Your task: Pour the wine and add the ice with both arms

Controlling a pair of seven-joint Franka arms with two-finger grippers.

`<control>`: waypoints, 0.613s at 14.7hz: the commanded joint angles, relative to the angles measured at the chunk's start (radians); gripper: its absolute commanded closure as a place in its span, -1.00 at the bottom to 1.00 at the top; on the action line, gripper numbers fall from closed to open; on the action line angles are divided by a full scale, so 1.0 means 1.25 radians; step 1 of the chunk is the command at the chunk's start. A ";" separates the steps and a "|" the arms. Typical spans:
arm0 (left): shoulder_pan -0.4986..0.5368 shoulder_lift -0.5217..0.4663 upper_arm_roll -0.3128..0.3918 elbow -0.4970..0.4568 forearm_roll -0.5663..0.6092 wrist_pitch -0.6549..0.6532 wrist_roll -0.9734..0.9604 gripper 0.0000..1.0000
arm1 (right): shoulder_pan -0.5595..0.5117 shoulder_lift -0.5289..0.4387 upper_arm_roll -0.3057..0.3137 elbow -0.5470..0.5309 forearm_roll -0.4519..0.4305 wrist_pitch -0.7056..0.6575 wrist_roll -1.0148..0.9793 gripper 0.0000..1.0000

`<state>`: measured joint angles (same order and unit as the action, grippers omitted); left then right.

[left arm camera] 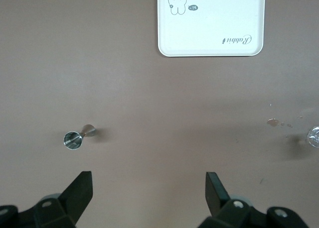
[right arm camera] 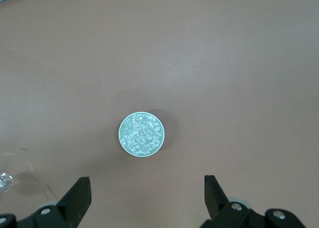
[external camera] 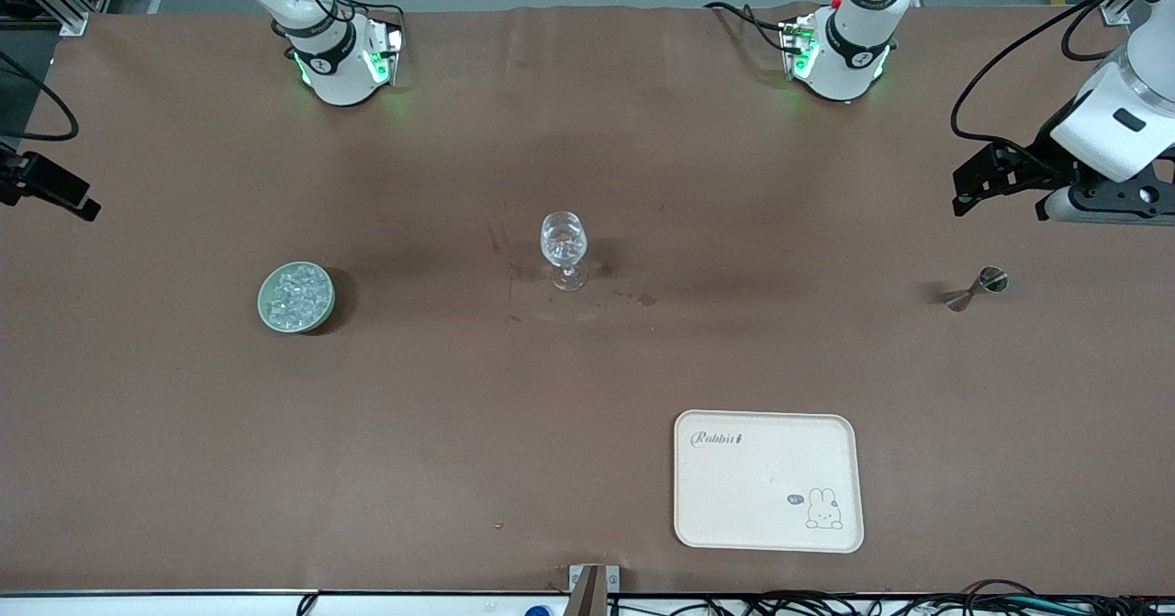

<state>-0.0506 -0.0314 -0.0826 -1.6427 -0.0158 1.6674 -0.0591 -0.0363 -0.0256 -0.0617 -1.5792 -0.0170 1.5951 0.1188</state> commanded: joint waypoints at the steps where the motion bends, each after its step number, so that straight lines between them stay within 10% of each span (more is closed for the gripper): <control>1: 0.006 -0.020 0.001 -0.014 -0.007 -0.007 -0.005 -1.00 | -0.002 -0.027 -0.001 -0.029 0.010 0.010 -0.003 -1.00; 9: 0.004 -0.010 0.062 -0.007 -0.013 -0.043 -0.044 -1.00 | 0.000 -0.027 -0.001 -0.031 0.010 0.006 -0.003 -1.00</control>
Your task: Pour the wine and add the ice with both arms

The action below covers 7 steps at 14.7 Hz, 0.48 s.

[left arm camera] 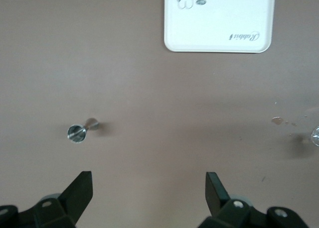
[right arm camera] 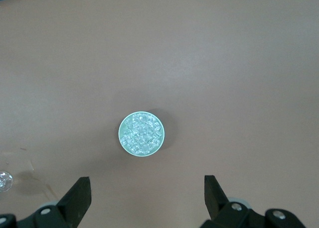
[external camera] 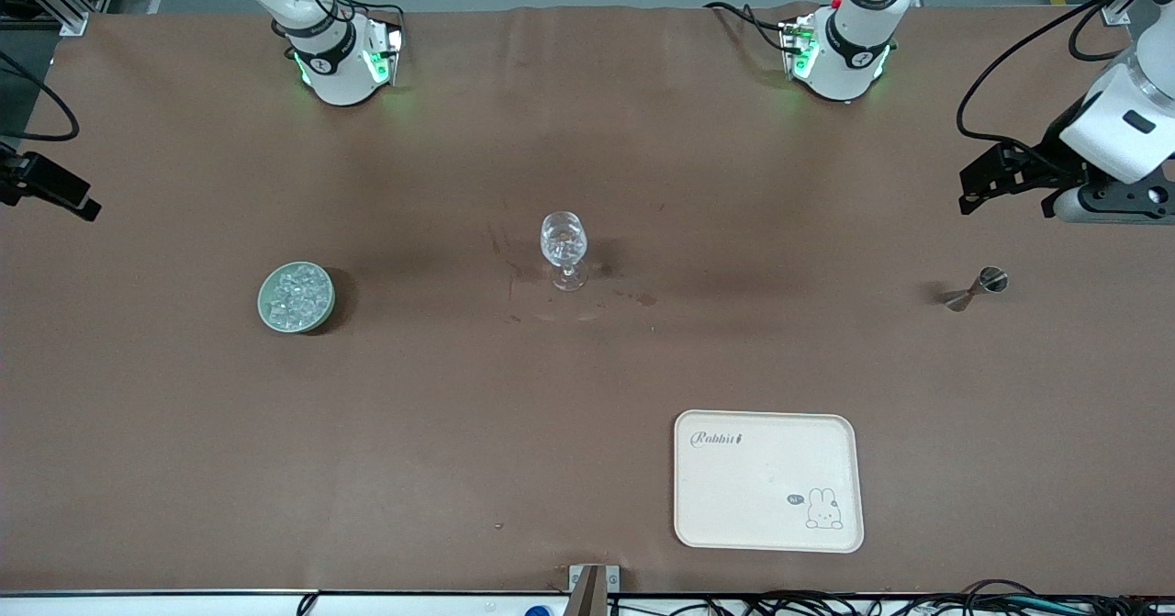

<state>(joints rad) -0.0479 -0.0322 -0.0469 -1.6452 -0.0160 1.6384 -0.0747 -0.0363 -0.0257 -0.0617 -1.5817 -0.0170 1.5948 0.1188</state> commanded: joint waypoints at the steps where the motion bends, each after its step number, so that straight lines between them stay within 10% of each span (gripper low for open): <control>1: 0.000 -0.006 0.062 -0.006 -0.019 -0.022 -0.076 -1.00 | 0.000 -0.027 -0.001 -0.031 0.010 0.007 -0.003 -1.00; 7: 0.001 0.083 0.200 -0.007 -0.095 -0.053 -0.238 -1.00 | 0.001 -0.010 -0.001 -0.088 0.010 0.065 -0.004 -1.00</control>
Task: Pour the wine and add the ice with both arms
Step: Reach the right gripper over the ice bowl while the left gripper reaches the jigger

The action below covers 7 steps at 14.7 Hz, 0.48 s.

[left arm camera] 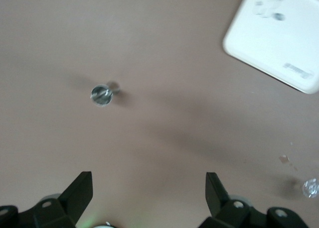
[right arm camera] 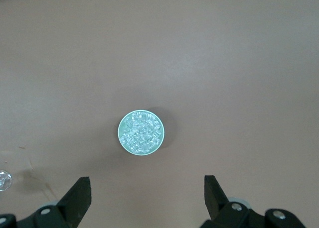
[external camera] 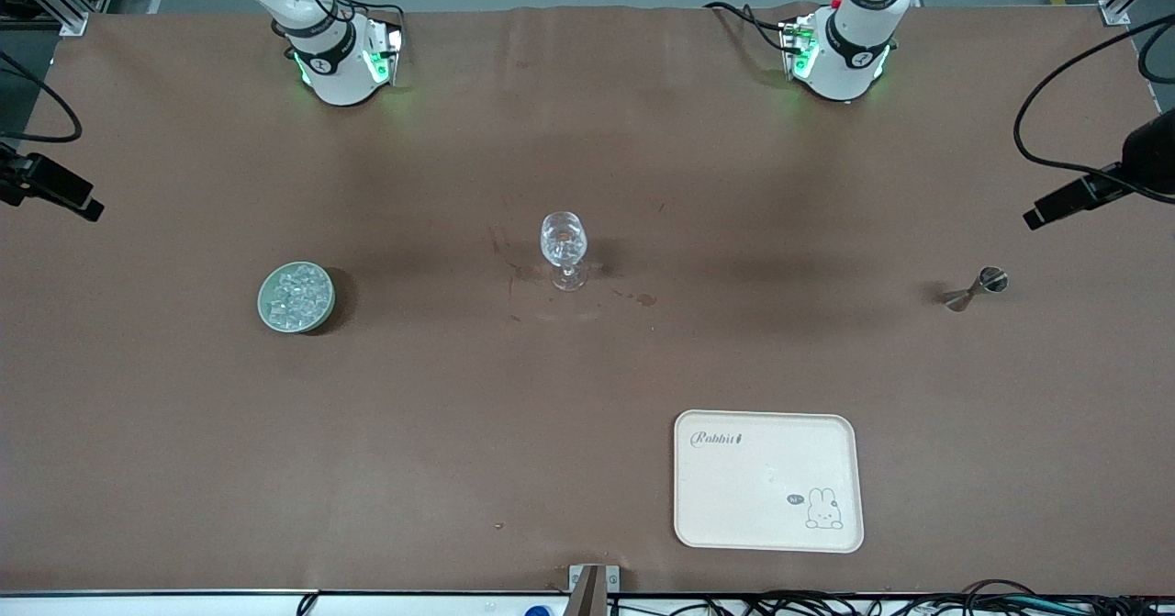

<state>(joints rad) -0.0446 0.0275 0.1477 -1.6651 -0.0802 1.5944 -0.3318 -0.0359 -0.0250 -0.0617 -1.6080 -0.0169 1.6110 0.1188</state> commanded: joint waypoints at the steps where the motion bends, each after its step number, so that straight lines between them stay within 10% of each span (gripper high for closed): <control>1: -0.001 0.055 0.083 0.009 -0.090 -0.023 -0.035 -1.00 | 0.000 -0.009 -0.001 -0.110 0.010 0.097 -0.004 -1.00; 7: -0.001 0.222 0.283 0.013 -0.373 -0.024 -0.150 -1.00 | 0.016 0.016 0.000 -0.338 0.010 0.349 -0.004 -1.00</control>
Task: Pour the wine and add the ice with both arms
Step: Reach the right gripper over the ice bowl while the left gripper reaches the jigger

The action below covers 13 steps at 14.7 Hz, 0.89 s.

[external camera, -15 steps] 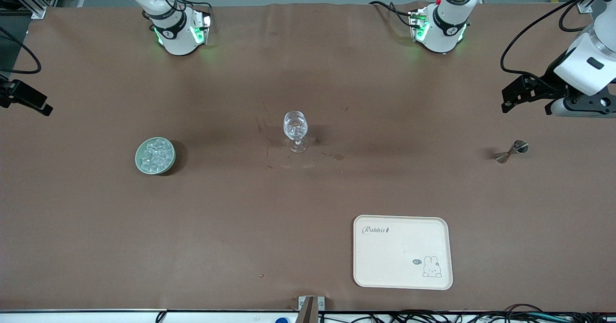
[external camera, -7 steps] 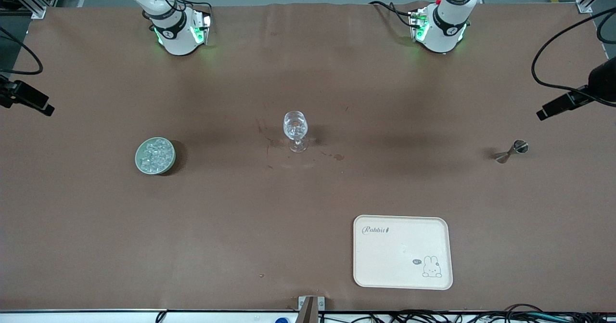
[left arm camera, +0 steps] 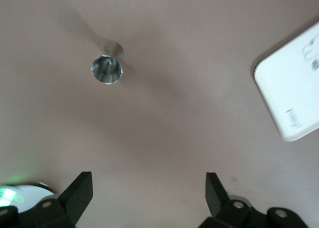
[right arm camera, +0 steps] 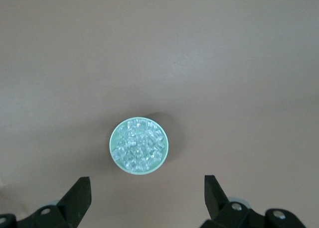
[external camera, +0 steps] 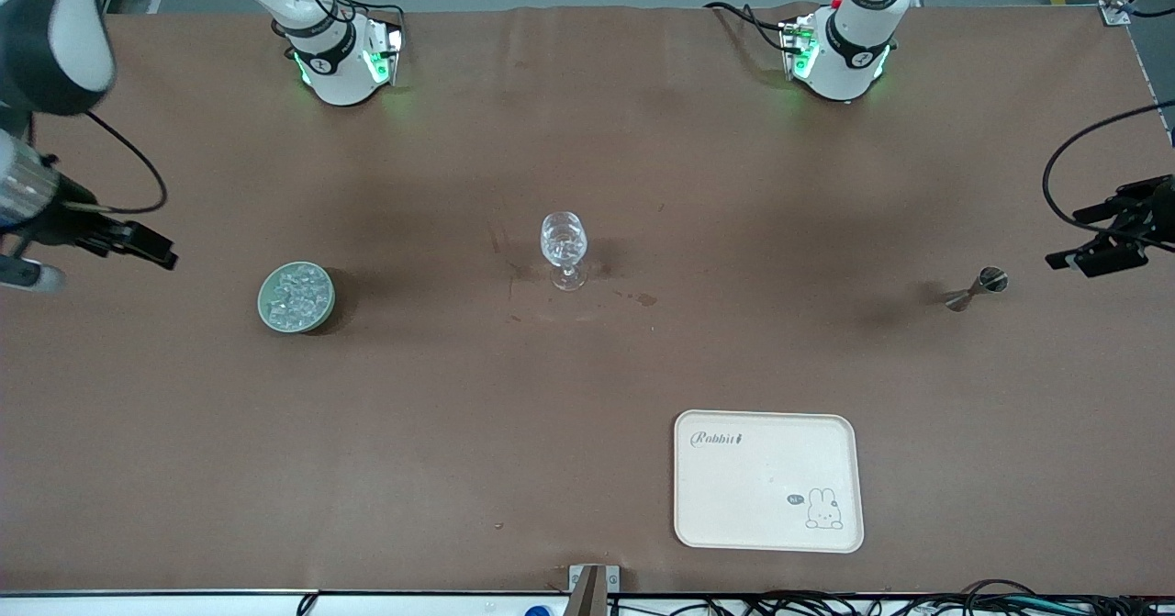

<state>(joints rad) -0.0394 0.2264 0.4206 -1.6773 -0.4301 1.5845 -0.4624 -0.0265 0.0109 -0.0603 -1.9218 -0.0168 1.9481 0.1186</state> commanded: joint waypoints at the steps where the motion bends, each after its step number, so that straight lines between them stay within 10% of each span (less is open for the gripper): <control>1: -0.008 0.086 0.095 0.032 -0.139 -0.016 -0.056 -1.00 | 0.016 -0.008 -0.001 -0.121 0.010 0.125 -0.004 -1.00; 10: -0.016 0.183 0.108 0.089 -0.240 -0.026 -0.184 -1.00 | 0.041 0.108 -0.001 -0.271 0.009 0.400 -0.005 -0.93; 13: 0.002 0.251 0.196 0.089 -0.368 -0.078 -0.166 -1.00 | 0.038 0.132 -0.002 -0.274 0.006 0.410 -0.008 -0.83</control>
<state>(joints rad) -0.0588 0.4721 0.5896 -1.5887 -0.7905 1.5490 -0.6913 0.0223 0.1664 -0.0603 -2.2512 -0.0168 2.4420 0.1187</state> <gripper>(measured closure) 0.000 0.048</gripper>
